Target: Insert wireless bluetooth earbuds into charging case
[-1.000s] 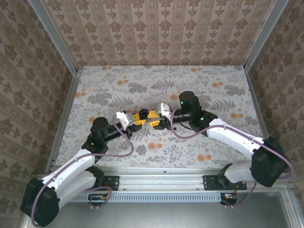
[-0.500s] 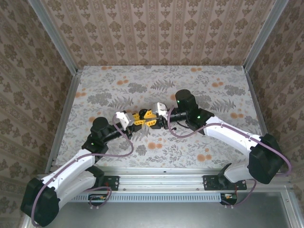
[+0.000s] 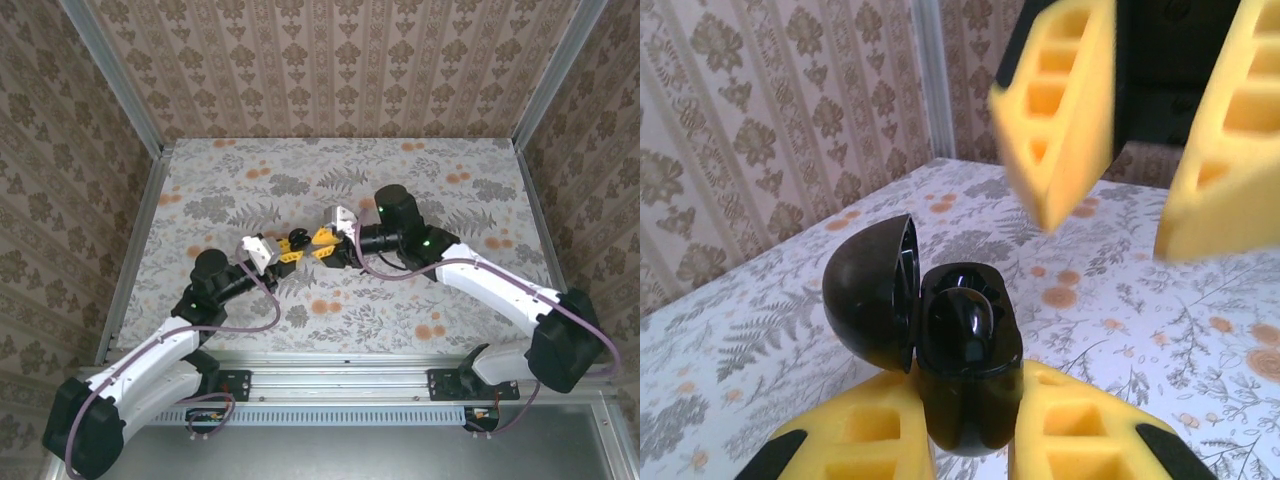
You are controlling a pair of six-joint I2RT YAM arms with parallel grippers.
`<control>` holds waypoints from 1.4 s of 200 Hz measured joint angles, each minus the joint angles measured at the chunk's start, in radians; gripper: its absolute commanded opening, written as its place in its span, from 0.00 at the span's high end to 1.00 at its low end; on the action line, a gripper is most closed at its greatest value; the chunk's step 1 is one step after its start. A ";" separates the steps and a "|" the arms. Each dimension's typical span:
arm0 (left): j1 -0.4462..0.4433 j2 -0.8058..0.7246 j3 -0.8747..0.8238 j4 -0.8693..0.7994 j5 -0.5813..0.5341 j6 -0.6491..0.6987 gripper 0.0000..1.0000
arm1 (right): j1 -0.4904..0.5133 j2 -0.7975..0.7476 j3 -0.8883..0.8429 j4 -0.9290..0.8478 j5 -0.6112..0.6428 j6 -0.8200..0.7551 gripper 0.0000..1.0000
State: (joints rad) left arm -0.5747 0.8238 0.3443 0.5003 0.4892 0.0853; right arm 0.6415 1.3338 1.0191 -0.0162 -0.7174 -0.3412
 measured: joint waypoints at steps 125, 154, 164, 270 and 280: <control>-0.001 -0.019 -0.041 -0.086 -0.165 -0.008 0.94 | -0.133 0.237 0.164 -0.654 0.406 1.003 0.67; -0.002 -0.032 -0.042 -0.116 -0.187 0.009 0.94 | -0.169 0.343 0.216 -0.743 0.400 1.152 0.67; -0.002 -0.039 -0.042 -0.119 -0.195 0.015 0.94 | -0.182 0.381 0.238 -0.764 0.400 1.186 0.67; -0.002 -0.050 -0.042 -0.180 -0.209 0.051 0.94 | -0.238 0.626 0.400 -0.882 0.427 1.330 0.55; -0.002 -0.050 -0.042 -0.180 -0.209 0.051 0.94 | -0.238 0.636 0.401 -0.882 0.426 1.337 0.55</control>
State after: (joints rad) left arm -0.5766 0.7742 0.3027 0.3202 0.2802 0.1360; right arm 0.4038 1.9701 1.4204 -0.8982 -0.2909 0.9955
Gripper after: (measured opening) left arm 0.171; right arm 0.448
